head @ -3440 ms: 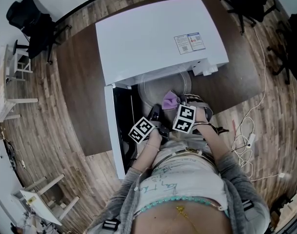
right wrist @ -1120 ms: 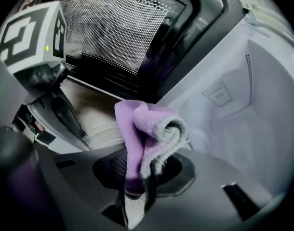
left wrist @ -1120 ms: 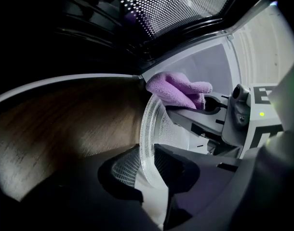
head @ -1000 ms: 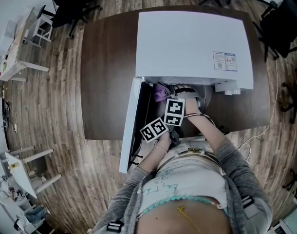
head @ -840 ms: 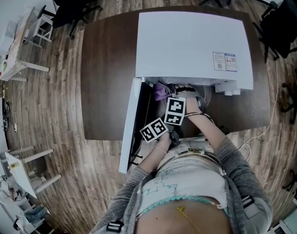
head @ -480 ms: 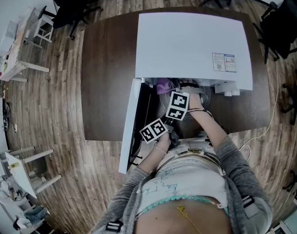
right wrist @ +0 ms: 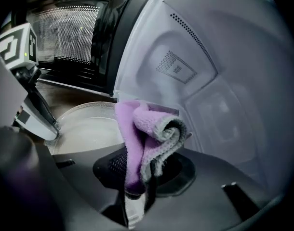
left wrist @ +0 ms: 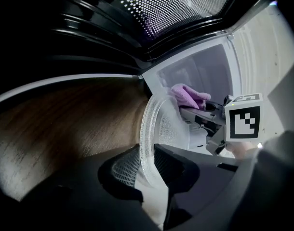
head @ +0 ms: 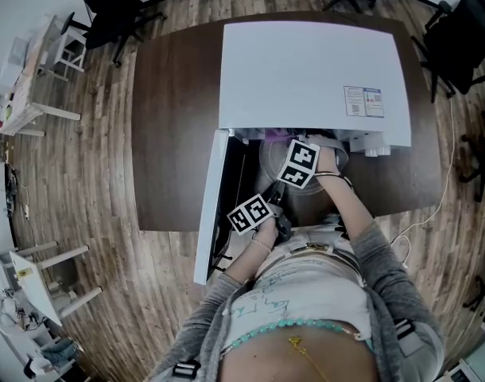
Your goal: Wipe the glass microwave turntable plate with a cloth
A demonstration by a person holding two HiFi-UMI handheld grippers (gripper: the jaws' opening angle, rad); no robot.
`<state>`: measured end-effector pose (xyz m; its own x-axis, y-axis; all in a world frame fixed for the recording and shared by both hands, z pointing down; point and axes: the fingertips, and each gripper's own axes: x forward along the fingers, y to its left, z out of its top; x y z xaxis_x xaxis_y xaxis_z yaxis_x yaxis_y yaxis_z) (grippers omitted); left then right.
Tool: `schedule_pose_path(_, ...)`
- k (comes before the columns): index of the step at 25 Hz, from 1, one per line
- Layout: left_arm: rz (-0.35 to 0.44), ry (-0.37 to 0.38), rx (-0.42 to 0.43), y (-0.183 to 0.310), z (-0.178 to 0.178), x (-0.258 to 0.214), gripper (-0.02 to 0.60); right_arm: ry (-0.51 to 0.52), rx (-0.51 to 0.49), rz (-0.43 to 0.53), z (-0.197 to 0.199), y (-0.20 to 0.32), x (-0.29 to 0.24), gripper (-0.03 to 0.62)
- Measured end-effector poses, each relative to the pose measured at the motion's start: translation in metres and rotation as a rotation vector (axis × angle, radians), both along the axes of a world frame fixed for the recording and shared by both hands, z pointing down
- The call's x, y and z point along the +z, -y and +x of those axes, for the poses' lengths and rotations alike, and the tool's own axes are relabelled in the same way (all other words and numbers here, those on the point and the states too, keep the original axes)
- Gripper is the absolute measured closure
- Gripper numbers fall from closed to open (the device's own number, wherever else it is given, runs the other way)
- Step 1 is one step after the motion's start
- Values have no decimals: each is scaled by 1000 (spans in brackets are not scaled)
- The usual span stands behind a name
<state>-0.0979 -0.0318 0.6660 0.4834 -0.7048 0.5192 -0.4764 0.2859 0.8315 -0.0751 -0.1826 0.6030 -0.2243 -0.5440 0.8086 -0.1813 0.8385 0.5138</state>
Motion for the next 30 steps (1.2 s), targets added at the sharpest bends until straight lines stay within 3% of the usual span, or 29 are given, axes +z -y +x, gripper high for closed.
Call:
schedule_pose_path(16, -2, -1, -1, -1, -2, 0, 489, 4, 181, 39, 53, 5, -2, 482)
schedule_pose_path(21, -1, 0, 0, 0, -2, 0, 489, -4, 194, 53, 61, 0, -1, 482)
schedule_pose_path(30, -1, 0, 6, 0, -2, -1, 489, 2, 305, 25, 89, -13, 4, 482)
